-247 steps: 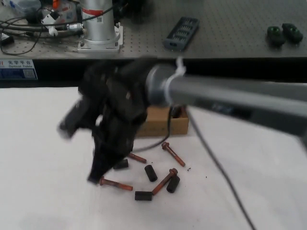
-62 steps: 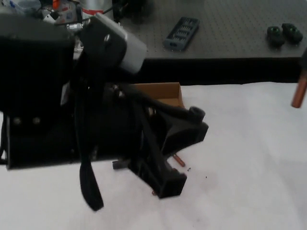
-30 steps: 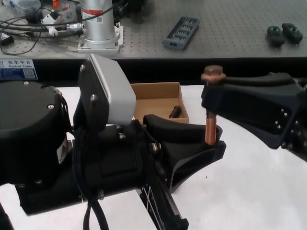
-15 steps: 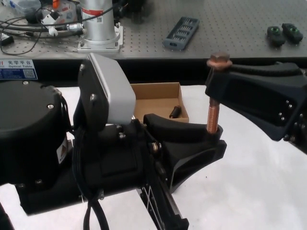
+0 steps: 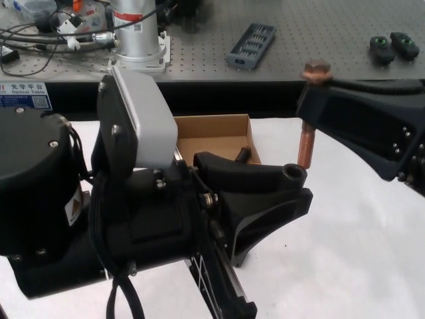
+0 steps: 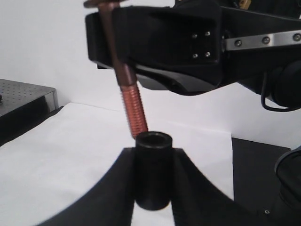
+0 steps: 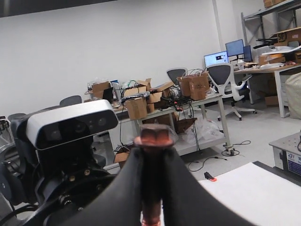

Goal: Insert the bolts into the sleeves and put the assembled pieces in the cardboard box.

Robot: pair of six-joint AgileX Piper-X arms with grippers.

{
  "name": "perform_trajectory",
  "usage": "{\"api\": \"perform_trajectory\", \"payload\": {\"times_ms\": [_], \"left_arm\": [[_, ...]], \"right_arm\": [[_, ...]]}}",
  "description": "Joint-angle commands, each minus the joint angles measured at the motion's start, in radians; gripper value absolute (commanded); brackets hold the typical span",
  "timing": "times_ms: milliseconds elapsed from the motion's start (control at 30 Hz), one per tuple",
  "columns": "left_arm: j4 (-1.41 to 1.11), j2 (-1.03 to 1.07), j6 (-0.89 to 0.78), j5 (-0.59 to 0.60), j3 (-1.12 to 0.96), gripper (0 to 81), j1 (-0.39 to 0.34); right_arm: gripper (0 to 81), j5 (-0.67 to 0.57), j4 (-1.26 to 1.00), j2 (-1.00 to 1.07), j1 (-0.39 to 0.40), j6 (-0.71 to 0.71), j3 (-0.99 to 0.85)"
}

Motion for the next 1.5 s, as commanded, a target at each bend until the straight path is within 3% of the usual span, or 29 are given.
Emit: {"api": "perform_trajectory", "payload": {"times_ms": [0, 767, 967, 1467], "left_arm": [[-0.035, -0.012, -0.014, 0.004, -0.004, 0.6, -0.005], [0.016, -0.012, -0.014, 0.002, -0.004, 0.6, -0.005], [0.017, -0.012, -0.014, -0.061, -0.004, 0.6, -0.005], [-0.044, -0.012, -0.014, -0.054, -0.004, 0.6, -0.005]], "right_arm": [[3.8, -0.008, -0.004, 0.005, 0.013, -0.005, -0.006], [3.8, -0.007, -0.065, 0.005, 0.019, -0.005, -0.035], [3.8, -0.054, -0.012, 0.005, 0.019, -0.005, -0.037], [3.8, -0.033, 0.040, 0.008, 0.019, -0.050, -0.037]]}}
